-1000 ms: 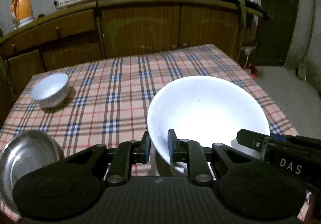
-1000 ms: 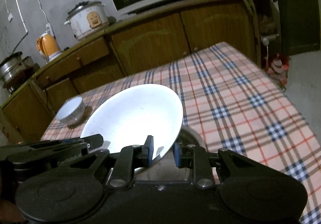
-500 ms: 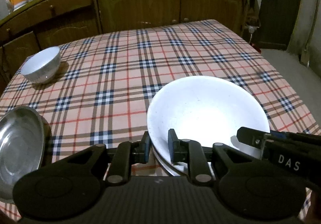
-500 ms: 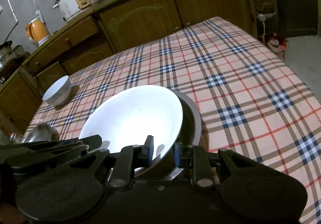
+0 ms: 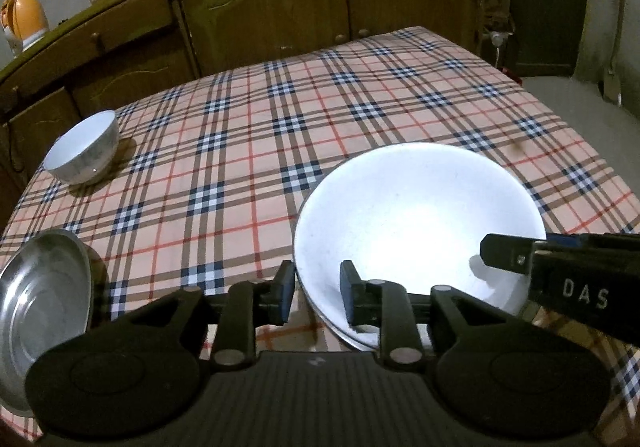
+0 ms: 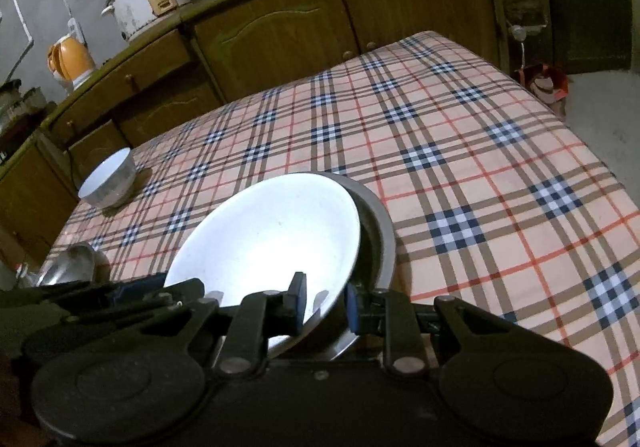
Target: Organize plates and bowls
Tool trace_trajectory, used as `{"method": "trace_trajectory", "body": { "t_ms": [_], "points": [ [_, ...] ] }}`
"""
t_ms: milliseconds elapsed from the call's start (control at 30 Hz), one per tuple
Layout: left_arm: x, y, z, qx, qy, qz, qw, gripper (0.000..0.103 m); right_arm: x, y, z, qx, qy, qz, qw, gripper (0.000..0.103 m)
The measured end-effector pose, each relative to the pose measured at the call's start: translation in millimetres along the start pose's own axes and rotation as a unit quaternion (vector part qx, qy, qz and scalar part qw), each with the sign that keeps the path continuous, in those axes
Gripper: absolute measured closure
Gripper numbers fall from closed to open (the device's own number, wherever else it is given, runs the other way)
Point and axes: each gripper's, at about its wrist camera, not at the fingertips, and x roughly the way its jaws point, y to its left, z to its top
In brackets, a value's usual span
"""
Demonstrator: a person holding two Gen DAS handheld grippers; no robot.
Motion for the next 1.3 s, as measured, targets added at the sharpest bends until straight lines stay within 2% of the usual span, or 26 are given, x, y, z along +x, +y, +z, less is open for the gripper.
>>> {"method": "trace_trajectory", "body": {
  "t_ms": [233, 400, 467, 533, 767, 967, 1200, 1300],
  "points": [
    [4, 4, -1, -0.015, 0.007, -0.009, 0.9998, 0.070, 1, 3, 4, -0.015, 0.001, -0.018, 1.000, 0.076],
    [1, 10, 2, -0.031, 0.005, -0.013, 0.9994, 0.068, -3, 5, 9, -0.025, -0.005, -0.027, 0.999, 0.064],
    [0, 12, 3, -0.035, 0.004, -0.012, 0.9993, 0.066, -5, 6, 11, -0.031, -0.007, -0.026, 0.999, 0.050],
    [-1, 16, 3, -0.041, 0.001, -0.015, 0.9991, 0.062, -8, 9, 13, -0.043, -0.016, -0.043, 0.998, 0.037],
    [-10, 23, 7, -0.061, -0.005, -0.020, 0.9979, 0.062, -20, 3, 20, -0.031, -0.031, -0.043, 0.998, 0.038],
    [-25, 36, 15, -0.079, -0.020, -0.014, 0.9966, 0.053, -27, 19, 27, -0.042, -0.042, -0.024, 0.998, 0.037],
    [-41, 55, 21, -0.095, -0.032, 0.005, 0.9950, 0.037, -32, 43, 35, -0.054, -0.052, 0.000, 0.997, 0.035],
    [-46, 62, 23, -0.100, -0.037, 0.010, 0.9943, 0.036, -33, 54, 38, -0.063, -0.054, 0.008, 0.997, 0.034]
  ]
}}
